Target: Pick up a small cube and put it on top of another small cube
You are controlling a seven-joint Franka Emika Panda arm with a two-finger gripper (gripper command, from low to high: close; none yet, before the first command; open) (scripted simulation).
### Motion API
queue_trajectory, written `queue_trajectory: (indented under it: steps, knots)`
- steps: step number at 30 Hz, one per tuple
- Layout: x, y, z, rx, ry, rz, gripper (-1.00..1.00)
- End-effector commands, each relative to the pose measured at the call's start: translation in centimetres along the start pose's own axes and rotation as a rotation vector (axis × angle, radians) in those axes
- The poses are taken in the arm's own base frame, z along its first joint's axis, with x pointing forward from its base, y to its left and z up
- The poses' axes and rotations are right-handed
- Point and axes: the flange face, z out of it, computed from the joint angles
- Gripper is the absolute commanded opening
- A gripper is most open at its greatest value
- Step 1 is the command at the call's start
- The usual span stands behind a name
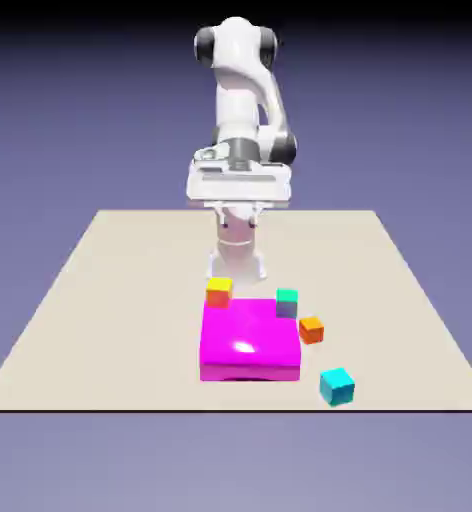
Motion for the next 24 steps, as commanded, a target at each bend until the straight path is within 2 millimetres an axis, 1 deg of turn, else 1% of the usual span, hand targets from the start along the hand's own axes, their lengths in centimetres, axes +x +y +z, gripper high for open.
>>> queue_trajectory:
  steps: [1,7,12,18,24]
  knots:
    - [-0.2,-0.5,0.8,-0.008,-0.024,-0.053,0.00]
    - [-1.9,-3.3,5.8,-0.041,-0.173,-0.374,0.00]
    - [-4.1,-5.4,10.1,-0.045,-0.303,-0.644,0.00]
    - [-7.9,-7.6,15.3,-0.021,-0.463,-0.968,0.00]
    - [-12.6,-9.1,20.3,0.034,-0.630,-1.290,0.00]
